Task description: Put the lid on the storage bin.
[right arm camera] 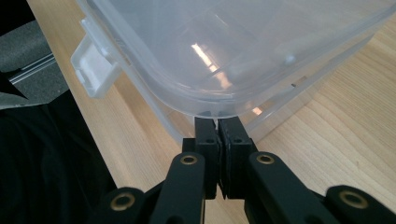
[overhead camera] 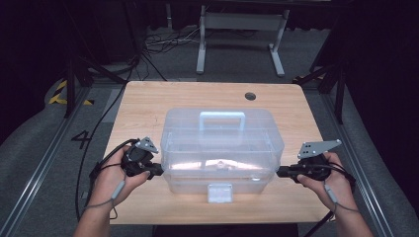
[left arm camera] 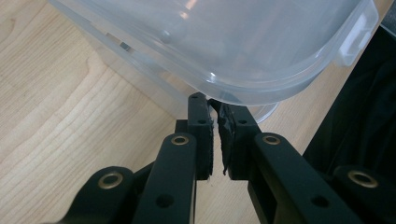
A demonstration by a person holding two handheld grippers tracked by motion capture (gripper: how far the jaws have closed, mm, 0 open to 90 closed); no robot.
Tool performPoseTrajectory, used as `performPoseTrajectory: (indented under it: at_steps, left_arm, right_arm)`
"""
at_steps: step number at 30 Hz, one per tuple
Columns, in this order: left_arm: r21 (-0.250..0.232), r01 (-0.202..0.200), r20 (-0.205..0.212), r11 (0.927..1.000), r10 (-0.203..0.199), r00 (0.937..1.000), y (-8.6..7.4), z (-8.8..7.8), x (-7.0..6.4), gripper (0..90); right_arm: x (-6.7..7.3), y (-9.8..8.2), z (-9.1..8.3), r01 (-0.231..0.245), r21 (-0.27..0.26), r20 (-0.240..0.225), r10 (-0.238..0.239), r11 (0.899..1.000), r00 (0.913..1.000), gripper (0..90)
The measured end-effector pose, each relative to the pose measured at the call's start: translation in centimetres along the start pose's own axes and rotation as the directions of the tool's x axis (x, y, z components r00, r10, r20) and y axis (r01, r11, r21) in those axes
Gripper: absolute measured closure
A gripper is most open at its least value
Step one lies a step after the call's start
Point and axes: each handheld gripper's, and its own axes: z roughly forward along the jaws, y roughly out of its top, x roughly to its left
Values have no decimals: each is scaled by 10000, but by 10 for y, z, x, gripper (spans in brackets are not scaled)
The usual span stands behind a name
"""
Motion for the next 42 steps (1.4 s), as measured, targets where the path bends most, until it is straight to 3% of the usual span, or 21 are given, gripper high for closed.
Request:
performPoseTrajectory:
  at_steps: [18, 42]
  left_arm:
    - [696, -115, 63, 9975, 111, 9999, 1, 6, -2, 836]
    - [1126, -1, 266, 9936, -29, 9996, -1, 6, -2, 846]
  right_arm:
    - [1, -1, 6, 109, 599, -112, -103, 9981, 9999, 877]
    - [1, -3, 13, 179, 1202, -242, -151, 9926, 9996, 877]
